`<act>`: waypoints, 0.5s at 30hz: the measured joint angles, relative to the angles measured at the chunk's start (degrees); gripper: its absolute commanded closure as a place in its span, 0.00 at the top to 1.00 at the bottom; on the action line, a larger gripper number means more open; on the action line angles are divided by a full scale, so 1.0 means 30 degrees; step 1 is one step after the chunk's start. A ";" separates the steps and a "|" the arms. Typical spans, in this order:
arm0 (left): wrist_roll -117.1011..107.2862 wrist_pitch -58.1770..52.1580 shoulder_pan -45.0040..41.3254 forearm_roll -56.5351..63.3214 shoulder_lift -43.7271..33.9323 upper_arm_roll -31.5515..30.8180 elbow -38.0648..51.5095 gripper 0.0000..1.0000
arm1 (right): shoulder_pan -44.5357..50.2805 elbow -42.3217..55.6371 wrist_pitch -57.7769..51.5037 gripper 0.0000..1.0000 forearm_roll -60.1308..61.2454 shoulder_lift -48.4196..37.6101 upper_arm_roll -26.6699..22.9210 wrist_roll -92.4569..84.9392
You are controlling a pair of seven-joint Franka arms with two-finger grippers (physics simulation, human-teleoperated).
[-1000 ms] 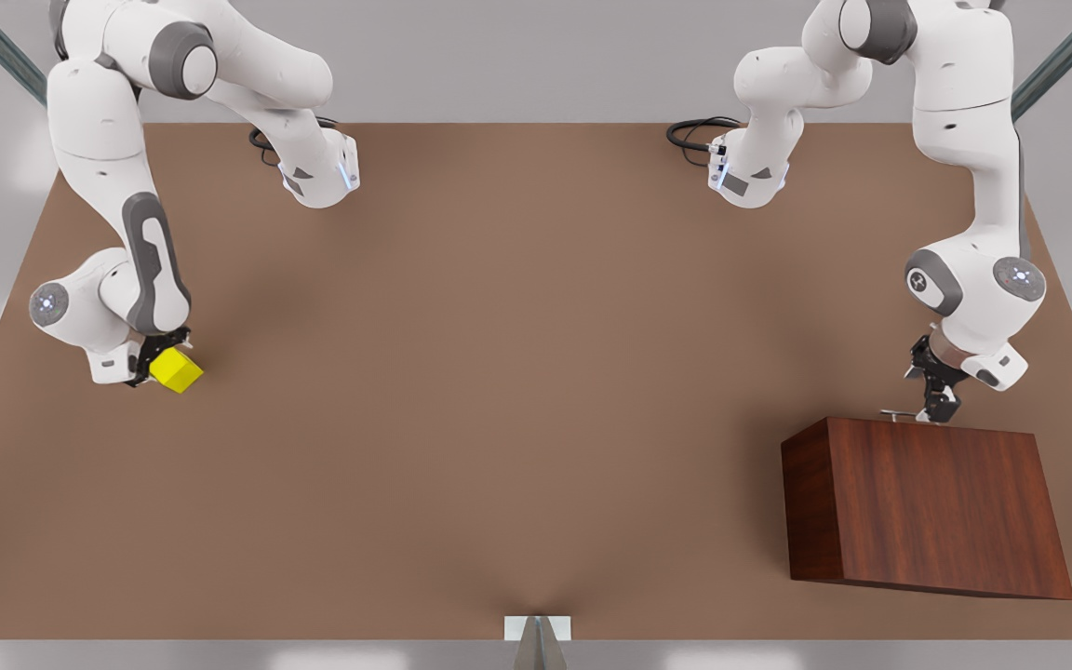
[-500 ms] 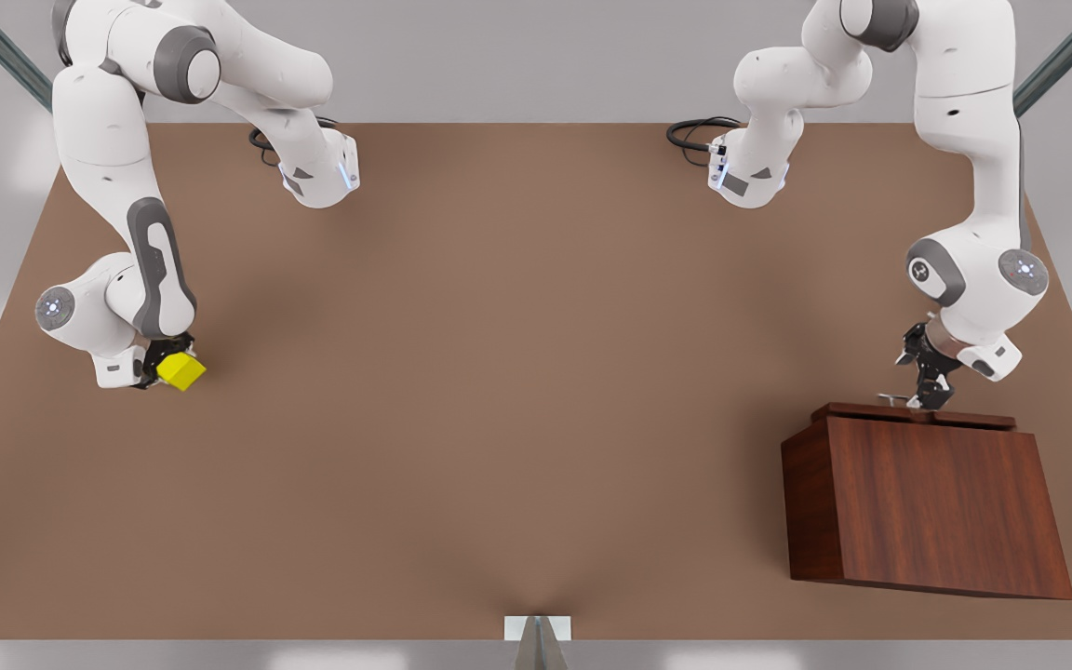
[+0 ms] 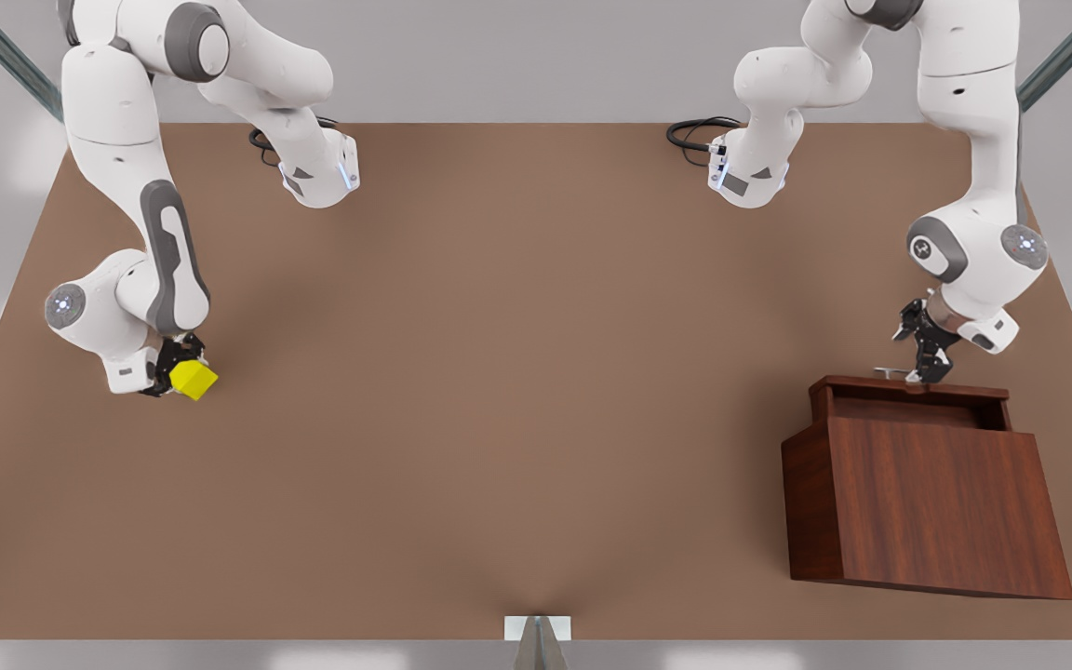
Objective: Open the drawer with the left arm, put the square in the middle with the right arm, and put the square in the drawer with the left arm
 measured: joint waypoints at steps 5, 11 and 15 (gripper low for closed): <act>-0.0002 -0.0084 -0.0001 -0.0005 -0.0675 0.0103 -0.0610 1.00 | 0.1678 0.0083 -0.0791 0.64 0.0018 -0.0960 0.2014 0.5759; 0.0002 -0.0089 0.0335 -0.0017 -0.1938 0.0516 -0.2078 1.00 | 0.7958 0.2801 -0.0357 0.64 0.0448 0.0741 0.3002 1.3743; -0.0031 -0.0434 0.0297 -0.0003 -0.3127 0.0627 -0.3076 1.00 | 1.2139 0.5780 -0.0298 0.64 0.0467 0.2892 0.3133 1.9781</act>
